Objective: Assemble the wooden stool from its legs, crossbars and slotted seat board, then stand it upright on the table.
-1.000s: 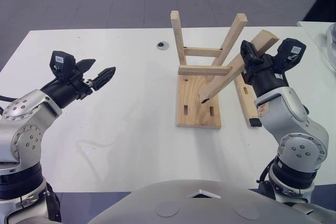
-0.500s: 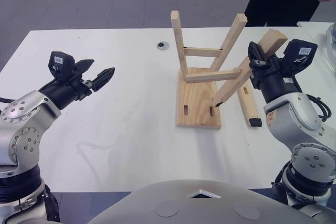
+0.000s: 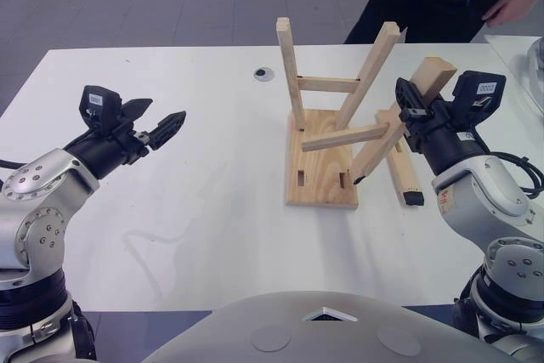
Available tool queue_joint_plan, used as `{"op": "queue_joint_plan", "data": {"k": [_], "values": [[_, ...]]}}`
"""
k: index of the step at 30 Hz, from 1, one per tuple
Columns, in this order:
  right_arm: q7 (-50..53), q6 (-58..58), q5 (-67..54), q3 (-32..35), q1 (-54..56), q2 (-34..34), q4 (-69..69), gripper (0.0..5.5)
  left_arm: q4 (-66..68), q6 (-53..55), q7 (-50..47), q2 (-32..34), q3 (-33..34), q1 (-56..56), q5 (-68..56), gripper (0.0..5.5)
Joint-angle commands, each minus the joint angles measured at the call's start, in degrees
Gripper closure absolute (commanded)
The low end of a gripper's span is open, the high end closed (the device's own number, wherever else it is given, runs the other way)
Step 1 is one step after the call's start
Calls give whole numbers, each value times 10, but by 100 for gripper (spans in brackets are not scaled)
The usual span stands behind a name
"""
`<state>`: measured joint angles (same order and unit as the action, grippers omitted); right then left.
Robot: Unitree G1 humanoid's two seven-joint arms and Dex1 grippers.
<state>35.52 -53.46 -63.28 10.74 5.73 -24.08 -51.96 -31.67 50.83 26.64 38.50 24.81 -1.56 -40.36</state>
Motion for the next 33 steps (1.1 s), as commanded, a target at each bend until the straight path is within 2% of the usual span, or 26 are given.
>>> {"op": "queue_joint_plan", "data": {"k": [1, 10, 16, 33], "values": [[18, 11, 12, -27, -31, 30, -18, 446, 11, 11, 9, 21, -9, 16, -3, 161], [55, 23, 44, -50, -46, 67, -38, 446, 34, 22, 28, 48, -25, 45, -2, 161], [59, 16, 72, -42, -21, 62, -36, 446, 30, 22, 24, 45, -27, 41, -2, 161], [70, 8, 101, -67, -43, 112, -54, 446, 29, 24, 24, 46, -30, 38, -2, 161]]}}
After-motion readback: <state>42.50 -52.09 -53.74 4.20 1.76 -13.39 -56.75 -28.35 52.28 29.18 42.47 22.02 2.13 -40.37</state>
